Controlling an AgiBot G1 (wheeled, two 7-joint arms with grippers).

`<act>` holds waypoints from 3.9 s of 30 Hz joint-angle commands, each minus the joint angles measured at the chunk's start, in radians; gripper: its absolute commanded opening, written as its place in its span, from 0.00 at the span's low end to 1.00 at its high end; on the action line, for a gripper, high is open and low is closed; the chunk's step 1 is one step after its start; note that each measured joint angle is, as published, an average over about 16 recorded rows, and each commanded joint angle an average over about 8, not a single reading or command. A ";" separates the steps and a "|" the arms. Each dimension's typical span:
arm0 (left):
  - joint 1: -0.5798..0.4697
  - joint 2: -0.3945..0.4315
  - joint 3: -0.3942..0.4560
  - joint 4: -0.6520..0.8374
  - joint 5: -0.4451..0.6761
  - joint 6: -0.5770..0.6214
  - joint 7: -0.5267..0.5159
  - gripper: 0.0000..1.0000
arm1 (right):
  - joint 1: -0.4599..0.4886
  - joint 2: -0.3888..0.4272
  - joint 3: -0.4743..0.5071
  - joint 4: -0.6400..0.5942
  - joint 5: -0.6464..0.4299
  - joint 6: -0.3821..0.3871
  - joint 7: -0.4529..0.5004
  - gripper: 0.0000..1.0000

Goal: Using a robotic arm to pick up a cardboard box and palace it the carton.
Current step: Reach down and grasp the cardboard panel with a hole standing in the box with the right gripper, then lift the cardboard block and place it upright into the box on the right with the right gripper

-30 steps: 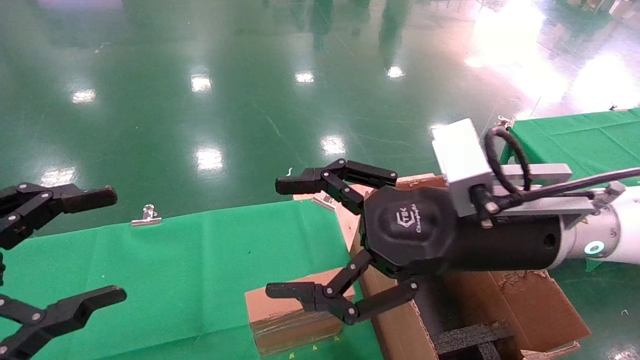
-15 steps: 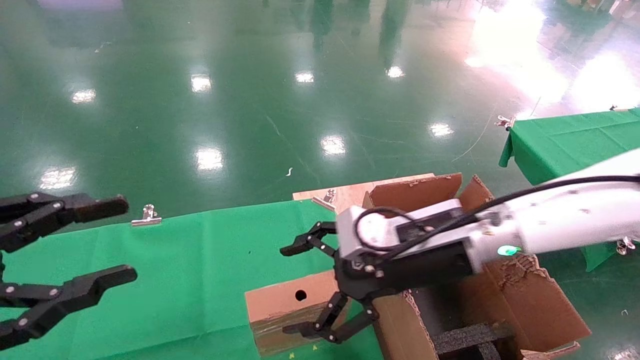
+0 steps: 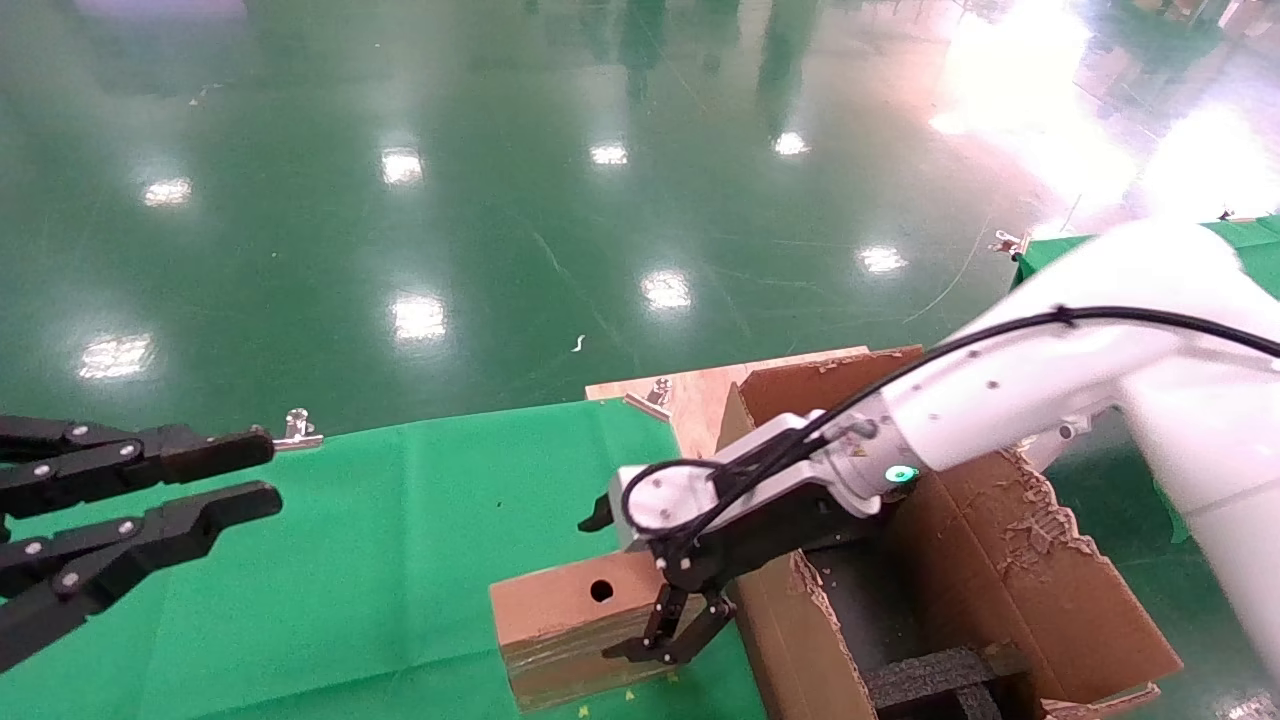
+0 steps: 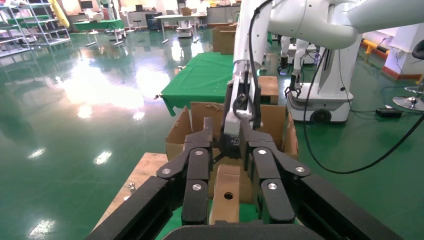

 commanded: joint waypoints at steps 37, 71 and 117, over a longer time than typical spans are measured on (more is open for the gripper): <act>0.000 0.000 0.000 0.000 0.000 0.000 0.000 1.00 | 0.094 -0.104 -0.134 -0.091 -0.086 -0.001 -0.087 0.00; 0.000 0.000 0.000 0.000 0.000 0.000 0.000 1.00 | 0.407 -0.083 -0.225 -0.206 0.032 -0.032 -0.199 0.00; 0.000 0.000 0.000 0.001 0.000 -0.001 0.000 1.00 | 0.929 0.351 -0.932 -0.391 0.295 -0.029 -0.211 0.00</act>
